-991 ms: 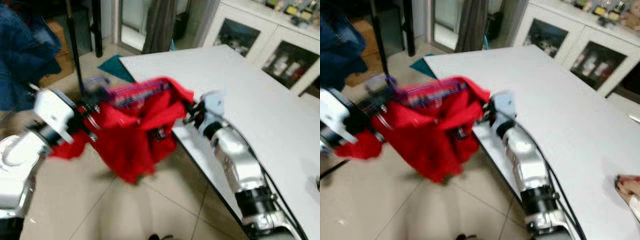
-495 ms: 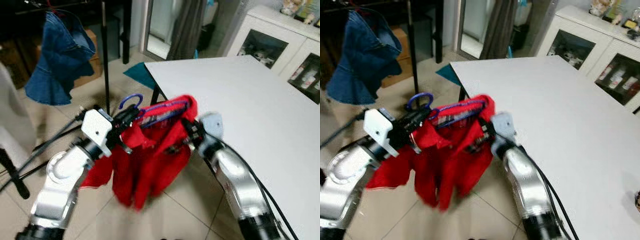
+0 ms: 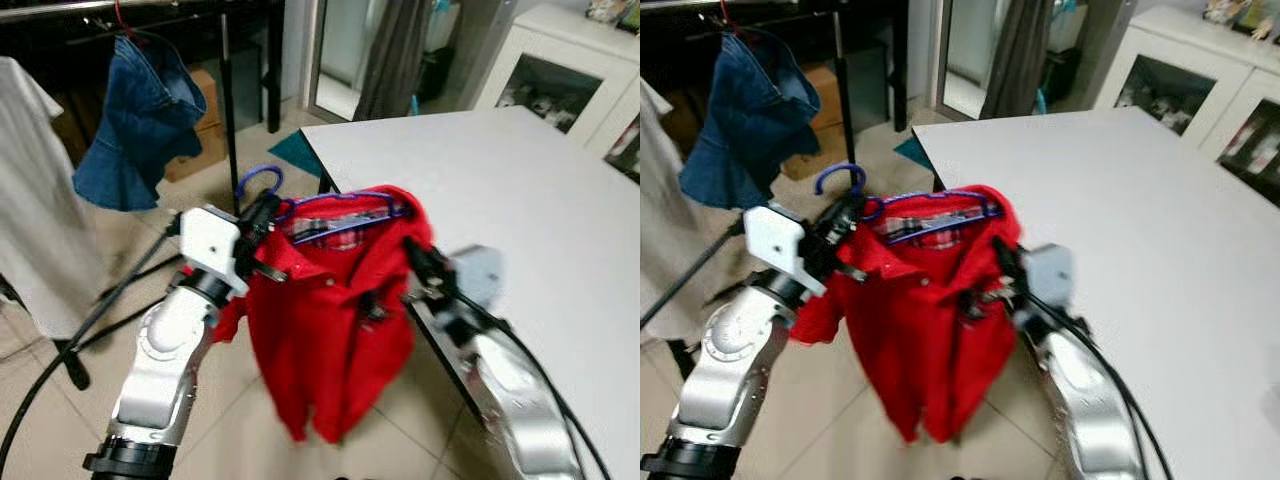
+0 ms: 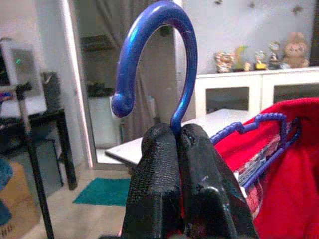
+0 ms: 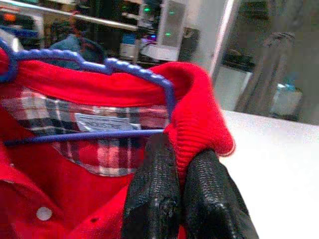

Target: Hang hanger

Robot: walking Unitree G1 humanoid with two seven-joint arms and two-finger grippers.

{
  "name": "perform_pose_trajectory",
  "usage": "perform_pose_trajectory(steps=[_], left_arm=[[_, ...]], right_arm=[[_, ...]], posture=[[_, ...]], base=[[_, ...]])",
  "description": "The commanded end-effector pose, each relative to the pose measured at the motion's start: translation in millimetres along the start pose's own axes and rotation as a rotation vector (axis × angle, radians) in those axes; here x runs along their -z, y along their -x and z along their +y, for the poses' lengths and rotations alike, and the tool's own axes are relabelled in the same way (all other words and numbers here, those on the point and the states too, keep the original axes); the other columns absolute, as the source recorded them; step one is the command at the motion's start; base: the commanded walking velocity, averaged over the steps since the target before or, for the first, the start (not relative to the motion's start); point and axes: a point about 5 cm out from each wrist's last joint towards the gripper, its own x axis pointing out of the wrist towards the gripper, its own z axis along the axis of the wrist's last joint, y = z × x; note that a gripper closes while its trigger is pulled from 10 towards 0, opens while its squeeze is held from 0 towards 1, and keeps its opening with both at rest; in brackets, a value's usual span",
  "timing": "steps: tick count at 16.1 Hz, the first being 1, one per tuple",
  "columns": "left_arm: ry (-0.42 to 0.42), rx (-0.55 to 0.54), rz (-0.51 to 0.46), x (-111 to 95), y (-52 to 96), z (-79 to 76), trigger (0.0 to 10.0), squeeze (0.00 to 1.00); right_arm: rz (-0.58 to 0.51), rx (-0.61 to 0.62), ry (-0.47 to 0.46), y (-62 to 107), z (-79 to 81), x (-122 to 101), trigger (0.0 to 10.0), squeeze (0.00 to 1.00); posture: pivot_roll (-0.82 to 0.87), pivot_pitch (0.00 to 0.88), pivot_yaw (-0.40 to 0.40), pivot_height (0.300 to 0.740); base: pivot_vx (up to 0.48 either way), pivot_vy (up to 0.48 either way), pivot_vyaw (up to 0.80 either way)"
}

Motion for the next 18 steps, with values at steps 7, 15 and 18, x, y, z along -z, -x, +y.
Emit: perform_pose_trajectory(steps=[7,15,18], left_arm=[[-0.172,0.086,-0.008,-17.0,-28.5,-7.1,10.0,0.00],[-0.107,0.070,-0.044,-19.2,-33.8,-9.7,10.0,0.00],[-0.109,0.064,-0.055,-20.0,-34.6,-10.6,10.0,0.00]], right_arm=[[-0.051,0.127,-0.037,11.2,-4.5,-20.8,10.0,0.00],[-0.020,0.096,-0.007,-0.8,-4.9,-23.4,10.0,0.00],[-0.015,0.081,-0.005,-2.6,-3.5,-24.1,10.0,0.00]], posture=[[0.03,0.066,0.016,0.740],[0.05,0.053,-0.017,0.740],[0.05,0.053,-0.026,0.740]], base=[[0.000,0.000,-0.78],[0.000,-0.170,-0.78],[0.000,0.000,-0.78]])
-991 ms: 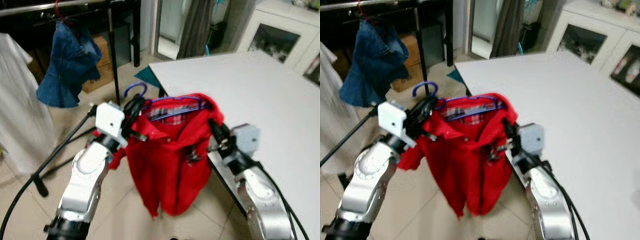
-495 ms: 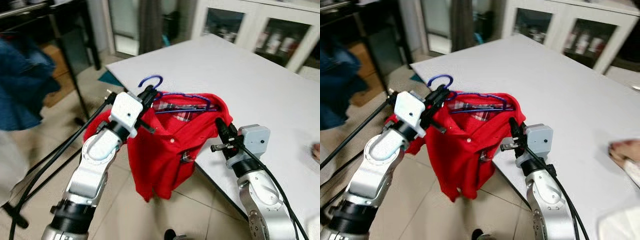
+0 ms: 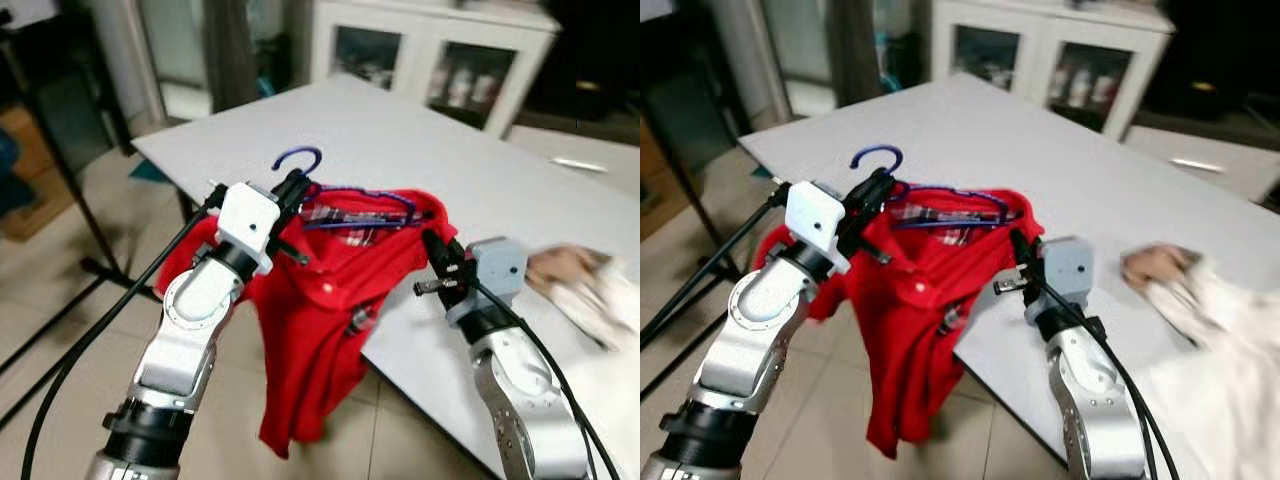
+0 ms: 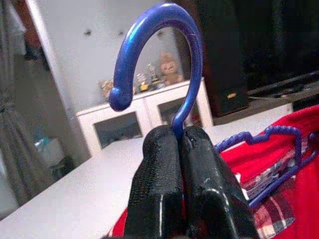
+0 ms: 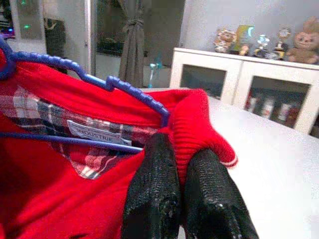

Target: Hang hanger

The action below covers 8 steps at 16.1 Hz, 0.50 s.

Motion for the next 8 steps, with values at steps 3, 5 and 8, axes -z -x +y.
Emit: perform_pose_trajectory(steps=[3,5,8], left_arm=[[0.015,0.005,-0.045,-7.5,-4.8,-4.7,10.0,0.00],[0.015,0.021,-0.053,-8.3,-7.1,-6.9,10.0,0.00],[-0.022,0.058,-0.078,-13.3,-11.6,-4.3,10.0,0.00]], right_arm=[[-0.034,-0.005,0.014,-2.2,-2.9,-11.7,10.0,0.00],[-0.032,0.007,0.020,-2.2,-4.6,-13.3,10.0,0.00],[-0.019,0.017,0.028,-0.8,-5.9,-12.5,10.0,0.00]], posture=[[0.03,0.050,-0.027,0.740],[0.02,0.051,-0.023,0.740],[0.01,0.051,-0.020,0.740]], base=[[0.000,0.000,-0.78],[0.000,0.000,-0.78],[0.000,0.000,-0.78]])
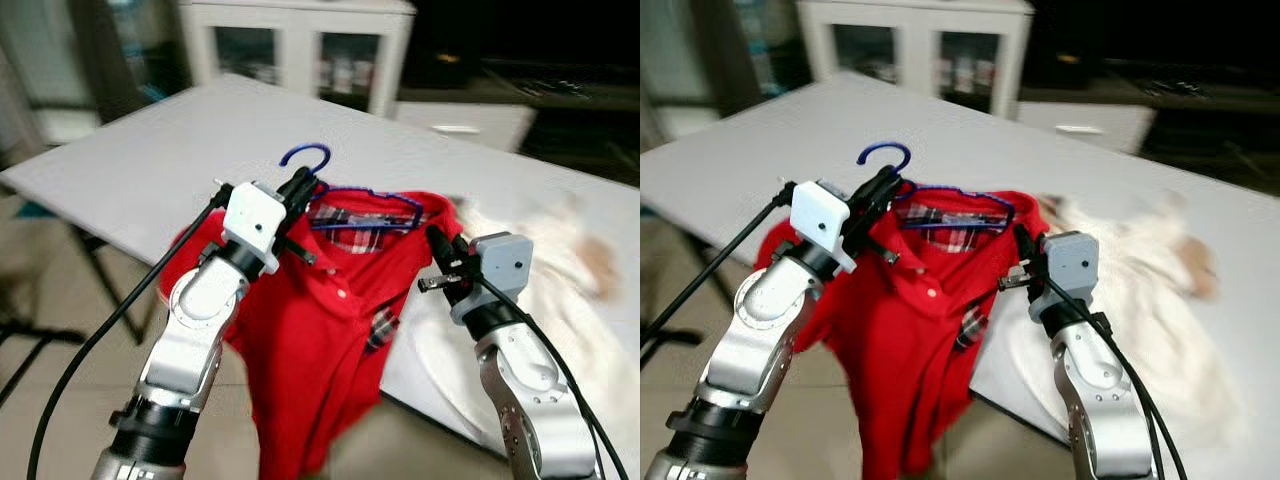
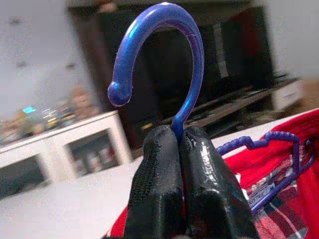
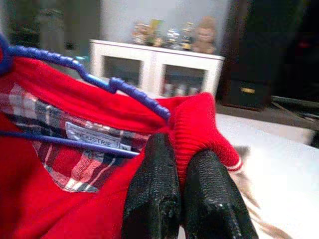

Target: Hang hanger

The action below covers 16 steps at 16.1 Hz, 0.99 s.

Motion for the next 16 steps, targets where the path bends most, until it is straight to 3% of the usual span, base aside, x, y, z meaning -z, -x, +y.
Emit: perform_pose_trajectory(steps=[1,2,3,5,7,10,12,14,16], left_arm=[[-0.021,0.027,-0.066,-12.8,-7.9,5.1,10.0,0.00],[-0.019,0.067,-0.072,-14.1,-9.6,6.4,10.0,0.00],[-0.043,0.178,-0.049,-9.8,-8.7,4.3,10.0,0.00],[-0.140,0.315,0.027,5.8,-1.3,-2.5,10.0,0.00],[-0.163,0.288,0.041,10.9,-4.9,0.6,10.0,0.00],[-0.121,0.146,-0.019,3.2,-22.8,14.9,10.0,0.00],[-0.141,0.052,-0.094,-8.5,-31.5,32.6,10.0,0.00],[-0.152,0.071,-0.103,-11.0,-31.3,41.1,10.0,0.00],[-0.151,0.124,-0.067,-4.4,-26.1,41.1,10.0,0.00]], right_arm=[[-0.022,0.008,0.007,-0.5,-1.6,-6.7,10.0,0.00],[-0.019,0.017,0.011,-1.2,-3.3,-6.4,10.0,0.00],[-0.020,0.035,0.011,-3.5,-6.5,-7.4,10.0,0.00],[-0.028,0.043,0.011,-9.3,-9.4,-12.3,10.0,0.00],[-0.044,0.048,0.025,-16.4,-13.2,-17.6,10.0,0.00],[-0.084,0.075,0.054,-35.8,-23.4,-29.9,10.0,0.00],[-0.105,0.047,0.096,-49.1,-25.5,-36.8,10.0,0.00],[-0.107,0.048,0.143,-55.8,-32.3,-37.6,10.0,0.00],[-0.094,0.126,0.171,-59.8,-47.6,-37.8,10.0,0.00]], posture=[[0.01,0.051,-0.020,0.740],[0.00,0.046,-0.016,0.740],[0.00,0.042,-0.015,0.740],[-0.01,0.038,-0.017,0.740],[-0.01,0.034,-0.017,0.740],[-0.01,0.025,-0.020,0.740],[-0.01,0.021,-0.021,0.740],[-0.01,0.021,-0.021,0.740],[0.00,0.021,-0.022,0.740]], base=[[0.000,0.000,-0.78],[0.000,0.000,0.00],[0.000,0.000,0.00],[0.000,0.000,0.00],[0.000,0.000,0.00],[0.000,0.000,0.00],[0.000,0.000,0.00],[0.000,0.000,0.00],[0.000,0.000,0.00]])
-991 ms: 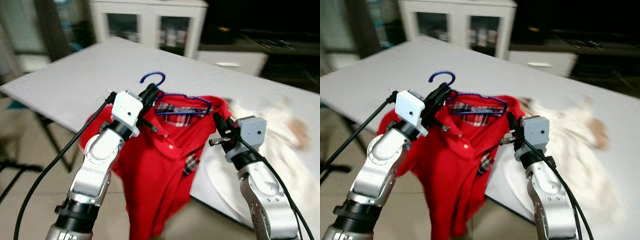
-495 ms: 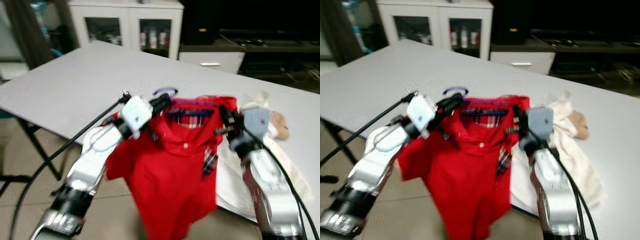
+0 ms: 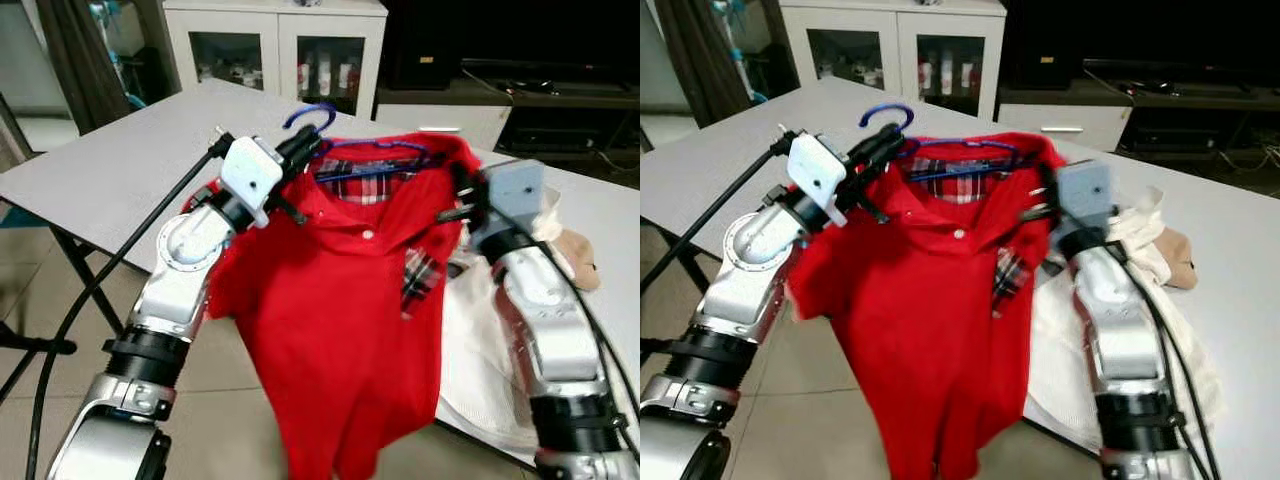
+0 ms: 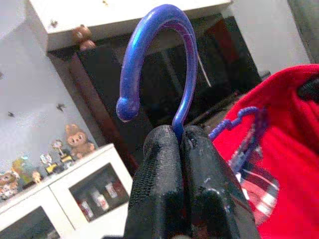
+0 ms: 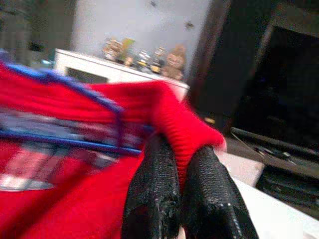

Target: Hang hanger

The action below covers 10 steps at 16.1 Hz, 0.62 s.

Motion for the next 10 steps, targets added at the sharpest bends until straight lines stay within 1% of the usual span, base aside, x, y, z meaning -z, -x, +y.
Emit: perform_pose_trajectory(steps=[1,2,3,4,5,6,7,8,9,10], left_arm=[[-0.005,0.051,0.031,6.5,6.5,-2.0,10.0,0.00],[-0.019,0.123,0.072,14.5,15.7,-8.0,10.0,0.00],[-0.049,0.147,0.106,19.9,23.5,-8.1,10.0,0.00],[-0.064,0.145,0.116,21.3,25.5,-6.9,10.0,0.00],[-0.085,0.095,0.117,20.5,27.4,1.7,10.0,0.00],[-0.089,0.075,0.114,19.7,27.3,5.1,10.0,0.00],[-0.074,0.059,0.096,15.9,28.4,10.9,10.0,0.00],[-0.068,0.071,0.087,14.7,29.4,10.8,10.0,0.00],[-0.058,0.107,0.054,10.9,32.6,9.0,10.0,0.00],[-0.049,0.129,0.040,9.1,34.4,7.8,10.0,0.00]], right_arm=[[-0.029,0.070,0.014,-4.5,-14.5,-6.9,10.0,0.00],[-0.035,0.116,0.016,-7.8,-24.2,-9.7,10.0,0.00],[-0.044,0.145,0.028,-9.8,-31.7,-12.6,10.0,0.00],[-0.046,0.153,0.034,-10.3,-34.1,-13.2,10.0,0.00],[-0.018,0.174,0.063,-10.5,-40.6,-8.9,10.0,0.00],[-0.005,0.184,0.070,-10.2,-42.6,-6.6,10.0,0.00],[0.027,0.226,0.101,-9.1,-48.8,-0.8,10.0,0.00],[0.031,0.238,0.108,-9.0,-50.1,0.1,10.0,0.00],[0.040,0.266,0.143,-9.6,-53.0,1.5,10.0,0.00],[0.047,0.284,0.152,-9.8,-55.2,2.5,10.0,0.00]], posture=[[0.00,0.023,-0.023,0.740],[0.00,0.025,-0.024,0.740],[0.00,0.026,-0.028,0.740],[0.00,0.027,-0.029,0.740],[0.01,0.028,-0.036,0.740],[0.01,0.029,-0.038,0.740],[0.01,0.030,-0.043,0.740],[0.01,0.030,-0.045,0.740],[0.01,0.029,-0.046,0.740],[0.01,0.028,-0.047,0.740]], base=[[0.000,0.000,0.00],[0.000,0.000,0.00],[0.000,0.000,0.00],[0.000,0.000,0.00],[0.000,0.000,0.00],[0.000,0.000,0.00],[0.000,0.000,0.00],[0.000,0.000,0.00],[0.000,0.000,0.00],[0.000,0.000,0.00]])
